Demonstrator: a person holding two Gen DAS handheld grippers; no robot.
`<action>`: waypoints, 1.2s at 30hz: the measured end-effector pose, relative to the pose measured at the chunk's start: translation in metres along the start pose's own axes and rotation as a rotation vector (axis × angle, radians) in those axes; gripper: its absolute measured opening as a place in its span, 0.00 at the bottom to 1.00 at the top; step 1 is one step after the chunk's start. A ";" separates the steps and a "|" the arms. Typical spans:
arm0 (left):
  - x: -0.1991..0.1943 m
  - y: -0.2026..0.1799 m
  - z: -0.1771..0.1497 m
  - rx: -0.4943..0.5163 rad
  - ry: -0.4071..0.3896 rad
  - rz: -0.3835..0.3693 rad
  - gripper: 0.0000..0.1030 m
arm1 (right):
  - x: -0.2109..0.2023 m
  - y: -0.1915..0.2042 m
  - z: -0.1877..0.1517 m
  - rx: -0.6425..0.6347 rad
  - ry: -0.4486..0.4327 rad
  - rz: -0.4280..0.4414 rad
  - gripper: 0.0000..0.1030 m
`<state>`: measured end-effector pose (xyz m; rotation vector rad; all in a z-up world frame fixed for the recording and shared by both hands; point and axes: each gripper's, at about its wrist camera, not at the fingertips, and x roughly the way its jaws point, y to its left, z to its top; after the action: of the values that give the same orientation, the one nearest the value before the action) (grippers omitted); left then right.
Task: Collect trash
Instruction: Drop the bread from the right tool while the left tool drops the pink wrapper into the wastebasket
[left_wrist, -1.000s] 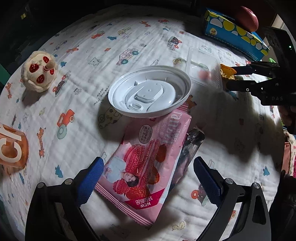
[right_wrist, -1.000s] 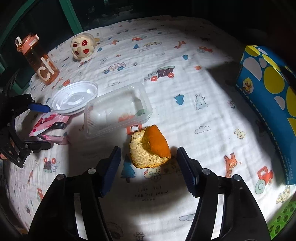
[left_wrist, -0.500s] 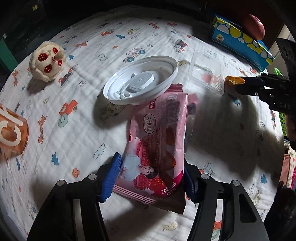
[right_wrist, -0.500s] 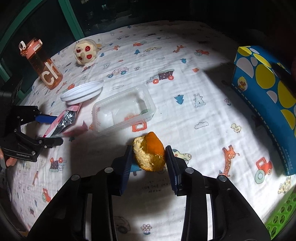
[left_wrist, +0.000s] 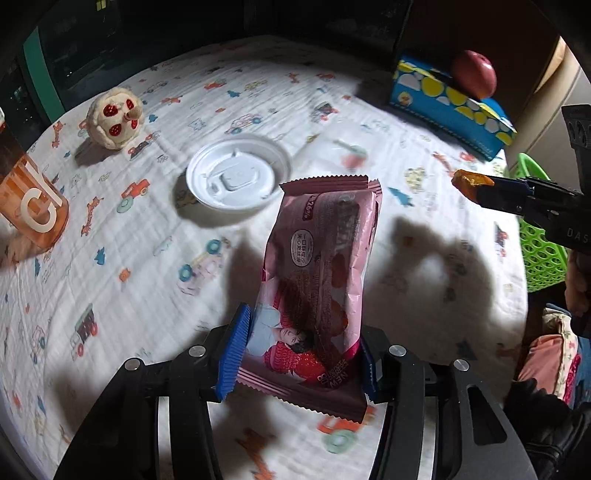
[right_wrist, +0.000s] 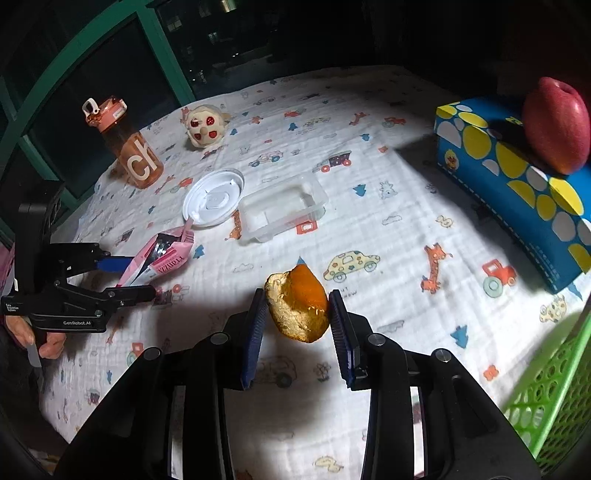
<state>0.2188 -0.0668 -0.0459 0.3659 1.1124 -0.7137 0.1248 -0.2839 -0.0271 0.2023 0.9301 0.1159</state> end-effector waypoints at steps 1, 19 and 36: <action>-0.004 -0.007 -0.001 0.002 -0.009 -0.002 0.48 | -0.006 -0.002 -0.003 0.005 -0.006 -0.001 0.34; -0.045 -0.157 0.039 0.189 -0.134 -0.122 0.48 | -0.113 -0.082 -0.057 0.146 -0.135 -0.167 0.34; -0.028 -0.245 0.061 0.276 -0.115 -0.214 0.48 | -0.171 -0.161 -0.112 0.315 -0.194 -0.295 0.30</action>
<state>0.0862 -0.2721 0.0236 0.4372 0.9539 -1.0706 -0.0651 -0.4590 0.0062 0.3582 0.7717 -0.3203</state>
